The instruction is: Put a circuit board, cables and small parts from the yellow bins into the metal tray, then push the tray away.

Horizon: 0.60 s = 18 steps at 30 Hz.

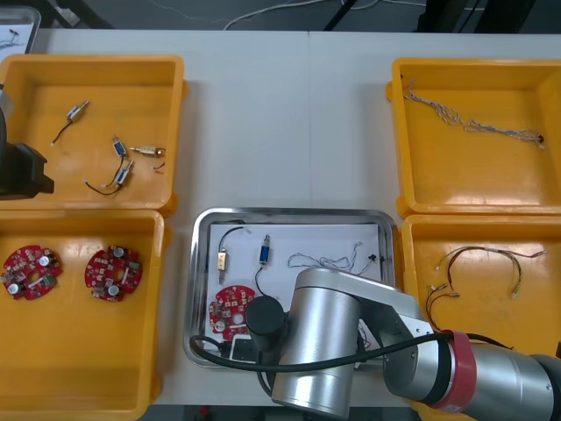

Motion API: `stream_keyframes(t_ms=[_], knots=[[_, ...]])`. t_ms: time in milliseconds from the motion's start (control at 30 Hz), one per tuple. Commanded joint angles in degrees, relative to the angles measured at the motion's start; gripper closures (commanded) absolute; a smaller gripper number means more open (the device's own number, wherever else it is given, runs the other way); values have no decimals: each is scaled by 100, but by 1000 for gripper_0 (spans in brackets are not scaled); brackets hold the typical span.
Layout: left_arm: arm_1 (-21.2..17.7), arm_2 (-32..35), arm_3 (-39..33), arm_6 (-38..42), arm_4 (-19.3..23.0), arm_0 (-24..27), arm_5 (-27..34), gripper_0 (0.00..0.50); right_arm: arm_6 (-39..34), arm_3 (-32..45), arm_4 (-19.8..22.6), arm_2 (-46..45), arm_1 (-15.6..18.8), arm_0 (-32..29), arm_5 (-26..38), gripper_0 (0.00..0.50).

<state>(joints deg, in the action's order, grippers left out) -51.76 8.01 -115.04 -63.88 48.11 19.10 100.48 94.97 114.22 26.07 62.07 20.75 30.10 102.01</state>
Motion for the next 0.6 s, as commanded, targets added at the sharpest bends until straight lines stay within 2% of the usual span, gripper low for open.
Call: stream_keyframes(t_ms=[33,333,433,467,500,533,567,600], knots=[[-256,183,-168,-582,-56,-82,-54,0,347,65,-32,77,-177,-92,-93,0],[-256,183,-168,-582,-56,-82,-54,0,461,-58,-50,77,-168,-92,-322,0],[-256,183,-168,-582,-56,-82,-54,0,505,-93,-85,77,-159,-92,-392,65],[-256,183,-168,-582,-56,-82,-54,0,514,-93,-102,77,-159,-92,-392,127],[-256,183,-168,-582,-56,-82,-54,0,531,-84,-120,77,-159,-84,-401,246],[-256,183,-168,-582,-56,-82,-54,0,531,-84,-129,77,-159,-84,-401,307],[-256,183,-168,-582,-56,-82,-54,0,540,-93,-146,77,-168,-84,-392,424],[-256,183,-168,-582,-56,-82,-54,0,540,-93,-155,77,-159,-66,-401,485]])
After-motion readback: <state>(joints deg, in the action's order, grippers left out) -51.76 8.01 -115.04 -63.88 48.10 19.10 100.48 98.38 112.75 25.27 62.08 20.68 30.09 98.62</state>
